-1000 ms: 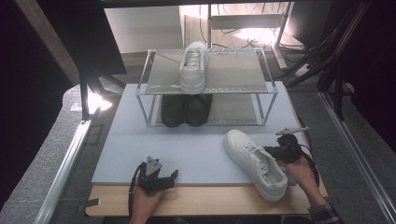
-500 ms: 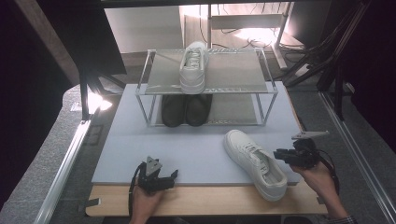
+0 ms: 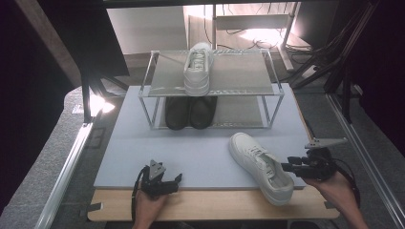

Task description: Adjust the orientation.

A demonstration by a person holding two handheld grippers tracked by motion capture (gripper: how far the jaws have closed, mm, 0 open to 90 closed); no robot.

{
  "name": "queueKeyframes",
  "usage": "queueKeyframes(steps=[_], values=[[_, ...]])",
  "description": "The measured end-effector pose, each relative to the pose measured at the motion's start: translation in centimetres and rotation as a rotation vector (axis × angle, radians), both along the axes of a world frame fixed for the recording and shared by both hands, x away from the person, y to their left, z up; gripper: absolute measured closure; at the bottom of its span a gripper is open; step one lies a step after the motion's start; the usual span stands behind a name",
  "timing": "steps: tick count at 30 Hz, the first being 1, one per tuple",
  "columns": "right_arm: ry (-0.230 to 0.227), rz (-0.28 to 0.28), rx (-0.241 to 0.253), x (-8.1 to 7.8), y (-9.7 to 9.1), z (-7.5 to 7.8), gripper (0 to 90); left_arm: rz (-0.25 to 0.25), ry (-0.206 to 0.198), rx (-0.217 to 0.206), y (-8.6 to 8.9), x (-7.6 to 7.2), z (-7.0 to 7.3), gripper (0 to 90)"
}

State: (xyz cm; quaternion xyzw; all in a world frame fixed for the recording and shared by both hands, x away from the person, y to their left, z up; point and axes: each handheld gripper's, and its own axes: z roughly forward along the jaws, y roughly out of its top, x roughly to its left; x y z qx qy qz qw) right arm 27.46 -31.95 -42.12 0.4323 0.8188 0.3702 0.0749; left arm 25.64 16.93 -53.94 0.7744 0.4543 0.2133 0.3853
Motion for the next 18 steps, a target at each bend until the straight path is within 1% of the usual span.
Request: queueKeyframes(steps=[5,8,10,12,15,18], values=[[0.011,0.025,-0.017,0.2,1.0,-0.1,55.9,0.000,0.000,0.000,0.0,0.0,0.0,12.0],[0.024,0.032,-0.031,0.5,1.4,-0.5,56.1,0.000,0.000,0.000,0.0,0.0,0.0,12.0],[0.028,0.051,-0.036,0.8,1.6,-0.7,56.1,0.000,0.000,0.000,0.0,0.0,0.0,12.0],[0.031,0.057,-0.047,0.9,1.9,-0.9,56.2,0.000,0.000,0.000,0.0,0.0,0.0,12.0],[0.033,0.055,-0.060,1.2,2.2,-1.1,58.2,0.000,0.000,0.000,0.0,0.0,0.0,12.0],[0.023,0.043,-0.071,1.5,2.3,-1.1,63.4,0.000,0.000,0.000,0.0,0.0,0.0,12.0]])
